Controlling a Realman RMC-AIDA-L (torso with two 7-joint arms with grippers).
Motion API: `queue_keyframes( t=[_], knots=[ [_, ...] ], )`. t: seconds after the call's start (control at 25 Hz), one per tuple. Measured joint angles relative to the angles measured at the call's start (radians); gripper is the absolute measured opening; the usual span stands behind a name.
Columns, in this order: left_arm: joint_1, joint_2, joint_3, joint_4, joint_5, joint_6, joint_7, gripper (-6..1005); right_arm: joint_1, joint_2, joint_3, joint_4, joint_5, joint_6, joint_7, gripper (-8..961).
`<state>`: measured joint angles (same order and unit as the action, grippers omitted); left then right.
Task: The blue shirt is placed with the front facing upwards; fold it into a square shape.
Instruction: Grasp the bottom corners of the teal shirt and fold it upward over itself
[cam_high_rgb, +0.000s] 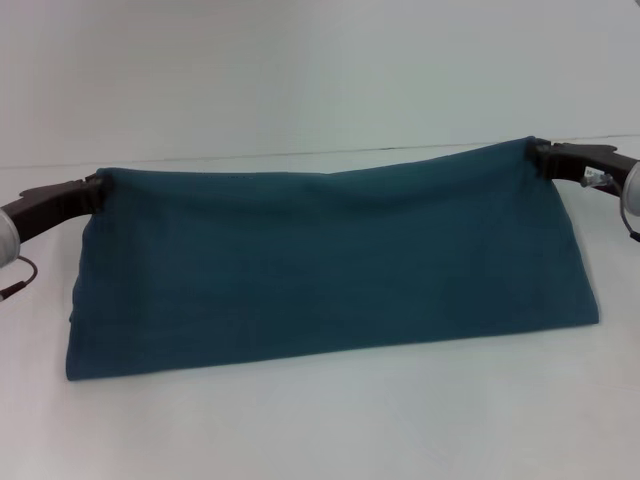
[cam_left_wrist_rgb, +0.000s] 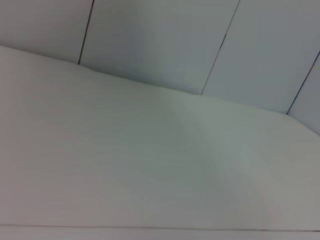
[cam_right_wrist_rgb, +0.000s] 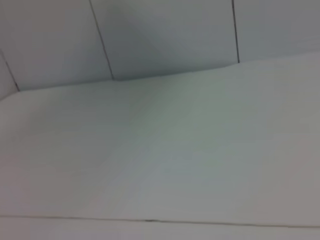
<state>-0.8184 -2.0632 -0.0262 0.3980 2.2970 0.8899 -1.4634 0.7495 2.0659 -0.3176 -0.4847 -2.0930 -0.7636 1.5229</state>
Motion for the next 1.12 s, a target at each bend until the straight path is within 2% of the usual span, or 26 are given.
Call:
queue_keyframes(
  t=[0.16, 0.84, 1.0, 1.12],
  knots=[
    [-0.013, -0.004, 0.003, -0.007, -0.001, -0.032, 0.011, 36, 0.015, -0.004, -0.002, 0.03, 0.001, 0.044, -0.017, 29],
    [-0.048, -0.005, 0.003, -0.03, -0.004, -0.118, 0.028, 66, 0.052, 0.004, -0.005, 0.035, 0.007, 0.121, -0.031, 29],
    [-0.051, -0.015, 0.003, -0.033, -0.004, -0.13, 0.03, 74, 0.055, 0.006, -0.005, 0.038, 0.011, 0.129, -0.031, 29],
    [-0.052, -0.023, 0.002, -0.032, -0.004, -0.134, 0.036, 80, 0.057, 0.006, -0.008, 0.043, 0.011, 0.131, -0.032, 111]
  ],
)
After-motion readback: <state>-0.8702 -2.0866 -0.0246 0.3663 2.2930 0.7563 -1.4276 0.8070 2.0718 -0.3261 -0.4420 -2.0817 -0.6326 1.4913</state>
